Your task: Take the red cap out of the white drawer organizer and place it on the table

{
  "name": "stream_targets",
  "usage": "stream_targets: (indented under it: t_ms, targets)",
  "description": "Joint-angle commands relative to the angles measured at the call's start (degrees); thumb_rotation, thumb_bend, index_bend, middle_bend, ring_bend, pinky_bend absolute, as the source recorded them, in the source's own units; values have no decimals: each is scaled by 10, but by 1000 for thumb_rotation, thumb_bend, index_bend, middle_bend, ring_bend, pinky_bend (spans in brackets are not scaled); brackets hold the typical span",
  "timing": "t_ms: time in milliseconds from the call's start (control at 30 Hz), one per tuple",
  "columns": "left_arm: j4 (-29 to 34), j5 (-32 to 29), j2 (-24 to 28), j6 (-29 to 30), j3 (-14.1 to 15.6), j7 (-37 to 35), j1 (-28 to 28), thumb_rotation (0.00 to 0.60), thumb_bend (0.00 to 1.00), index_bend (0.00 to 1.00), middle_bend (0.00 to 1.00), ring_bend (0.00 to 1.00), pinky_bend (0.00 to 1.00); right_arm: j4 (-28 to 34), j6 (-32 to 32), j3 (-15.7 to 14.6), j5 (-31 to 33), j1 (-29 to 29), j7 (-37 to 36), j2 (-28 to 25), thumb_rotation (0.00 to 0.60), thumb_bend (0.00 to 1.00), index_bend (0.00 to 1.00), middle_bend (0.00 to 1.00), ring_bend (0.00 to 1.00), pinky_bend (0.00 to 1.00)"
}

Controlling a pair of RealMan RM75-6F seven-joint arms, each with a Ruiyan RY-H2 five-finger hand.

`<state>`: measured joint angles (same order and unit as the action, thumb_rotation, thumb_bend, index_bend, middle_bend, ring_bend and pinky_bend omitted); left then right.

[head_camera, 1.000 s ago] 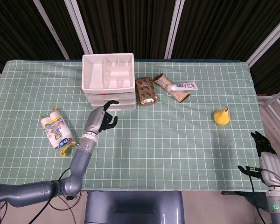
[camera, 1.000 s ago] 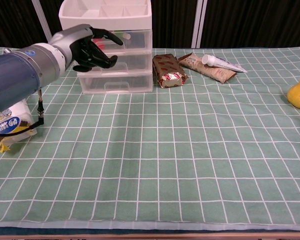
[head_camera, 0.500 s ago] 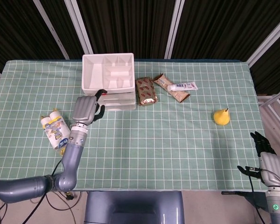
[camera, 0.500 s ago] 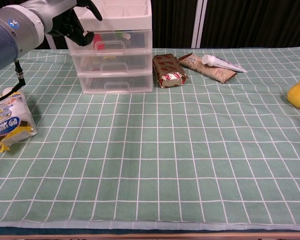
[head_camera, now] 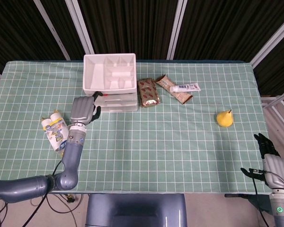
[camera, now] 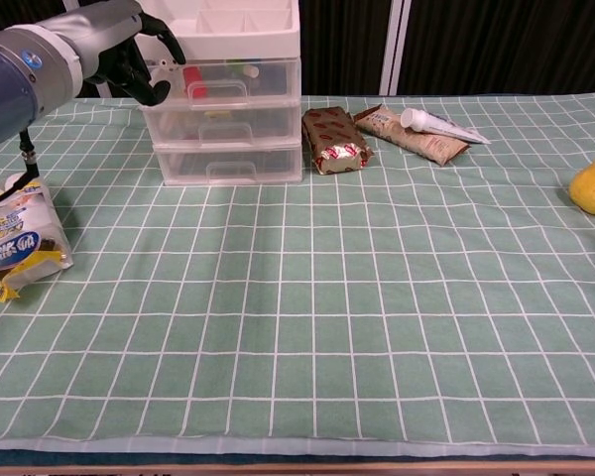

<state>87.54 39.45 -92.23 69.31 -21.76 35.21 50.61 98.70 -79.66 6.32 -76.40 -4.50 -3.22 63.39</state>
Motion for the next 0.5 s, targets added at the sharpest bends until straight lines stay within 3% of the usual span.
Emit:
stream_targets:
  t_ms: [33, 333, 500]
  targets:
    - [-7, 8, -2, 5, 5, 5, 1, 600, 482, 272, 1000, 1000, 1000, 0, 0, 0, 0, 0, 0, 0, 600, 92, 0, 0, 0, 229]
    - [-16, 27, -5, 15, 23, 15, -2, 600, 482, 281, 1000, 1000, 1000, 1, 0, 0, -1, 0, -1, 0, 600, 91, 0, 0, 0, 229]
    - [-21, 29, -8, 16, 24, 18, -3, 600, 482, 340, 1000, 1000, 1000, 1, -1, 0, -1, 0, -2, 0, 600, 91, 0, 0, 0, 229]
